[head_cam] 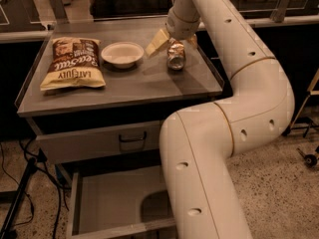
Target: Place orange can into middle drawer
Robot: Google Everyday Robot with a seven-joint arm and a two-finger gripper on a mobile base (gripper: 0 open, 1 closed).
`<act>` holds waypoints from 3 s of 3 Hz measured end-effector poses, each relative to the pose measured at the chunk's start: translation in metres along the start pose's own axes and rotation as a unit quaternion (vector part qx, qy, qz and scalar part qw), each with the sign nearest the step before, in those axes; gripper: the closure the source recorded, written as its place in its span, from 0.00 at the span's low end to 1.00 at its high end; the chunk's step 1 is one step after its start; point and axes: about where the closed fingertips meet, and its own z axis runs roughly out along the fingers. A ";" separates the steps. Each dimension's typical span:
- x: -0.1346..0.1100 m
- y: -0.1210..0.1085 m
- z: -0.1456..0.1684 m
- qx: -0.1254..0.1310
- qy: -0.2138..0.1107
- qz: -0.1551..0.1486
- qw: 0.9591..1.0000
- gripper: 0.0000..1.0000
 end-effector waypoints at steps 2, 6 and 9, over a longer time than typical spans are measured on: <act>-0.006 0.002 0.004 0.008 -0.002 0.001 1.000 0.00; -0.012 0.005 0.044 -0.001 0.008 0.000 1.000 0.00; -0.012 0.005 0.044 -0.001 0.008 0.000 1.000 0.65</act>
Offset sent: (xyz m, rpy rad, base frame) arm 0.0698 -0.0144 0.0488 -0.0348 0.0324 -0.0068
